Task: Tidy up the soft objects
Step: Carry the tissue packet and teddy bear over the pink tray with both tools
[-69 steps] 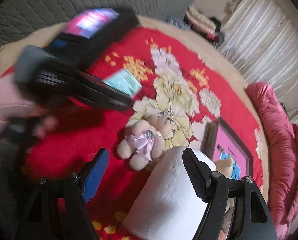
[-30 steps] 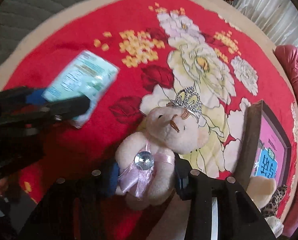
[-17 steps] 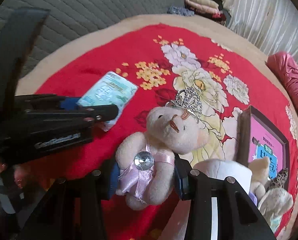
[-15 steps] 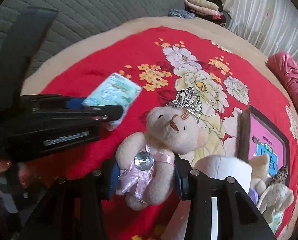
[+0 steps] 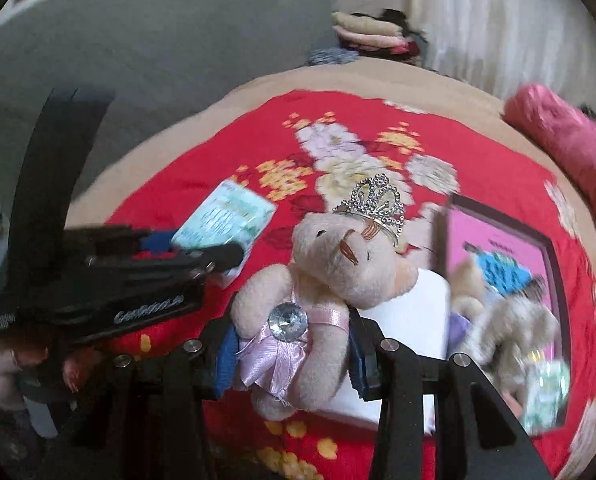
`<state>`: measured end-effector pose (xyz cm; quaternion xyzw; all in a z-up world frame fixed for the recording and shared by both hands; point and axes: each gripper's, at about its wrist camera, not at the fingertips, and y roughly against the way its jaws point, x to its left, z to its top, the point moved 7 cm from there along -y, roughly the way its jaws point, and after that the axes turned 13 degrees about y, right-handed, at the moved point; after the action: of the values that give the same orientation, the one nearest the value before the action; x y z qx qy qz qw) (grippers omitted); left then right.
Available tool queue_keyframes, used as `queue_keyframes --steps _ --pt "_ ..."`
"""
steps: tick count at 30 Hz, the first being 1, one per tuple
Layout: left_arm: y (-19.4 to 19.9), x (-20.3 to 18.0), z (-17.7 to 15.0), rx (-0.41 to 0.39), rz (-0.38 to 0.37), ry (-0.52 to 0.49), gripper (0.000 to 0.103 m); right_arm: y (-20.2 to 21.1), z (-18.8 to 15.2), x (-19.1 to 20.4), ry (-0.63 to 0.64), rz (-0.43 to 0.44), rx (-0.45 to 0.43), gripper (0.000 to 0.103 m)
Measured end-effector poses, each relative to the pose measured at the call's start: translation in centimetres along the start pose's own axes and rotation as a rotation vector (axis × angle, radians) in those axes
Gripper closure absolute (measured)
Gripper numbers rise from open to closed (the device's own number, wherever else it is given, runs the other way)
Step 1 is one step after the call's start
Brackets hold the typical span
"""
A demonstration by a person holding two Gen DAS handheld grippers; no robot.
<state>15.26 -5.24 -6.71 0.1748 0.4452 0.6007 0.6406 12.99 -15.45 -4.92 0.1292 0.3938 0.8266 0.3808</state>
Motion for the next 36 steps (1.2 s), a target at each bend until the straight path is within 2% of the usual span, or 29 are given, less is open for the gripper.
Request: queue_keyframes --steps 4,10,14,17,23,32,36 --pt "1.0 -4.0 -1.3 0.014 -0.060 -0.048 0.062 3.6 -1.7 -4.6 -0.107 -0.082 -0.039 0.057" --pt "1.2 -10.8 -3.5 0.056 -0.142 -0.142 0.062 8.0 -6.1 -12.3 -0.277 -0.250 -0.041 0.057" --pt "0.2 -14.8 -5.2 0.104 -0.188 -0.192 0.062 9.4 -9.2 -15.2 -0.330 -0.317 -0.019 0.057" --pt "-0.9 -17.3 -6.2 0.149 -0.208 -0.218 0.062 10.0 -11.1 -16.8 -0.379 -0.323 -0.024 0.057" --pt "-4.0 -20.0 -7.1 0.204 -0.184 -0.249 0.062 9.8 -13.3 -19.3 -0.438 -0.334 -0.028 0.057" --pt "-8.3 -21.6 -8.9 0.282 -0.133 -0.297 0.062 9.6 -15.2 -21.1 -0.480 -0.320 -0.037 0.057" --pt "-9.0 -21.9 -9.0 0.269 -0.112 -0.327 0.063 9.1 -15.2 -21.4 -0.467 -0.308 -0.038 0.057"
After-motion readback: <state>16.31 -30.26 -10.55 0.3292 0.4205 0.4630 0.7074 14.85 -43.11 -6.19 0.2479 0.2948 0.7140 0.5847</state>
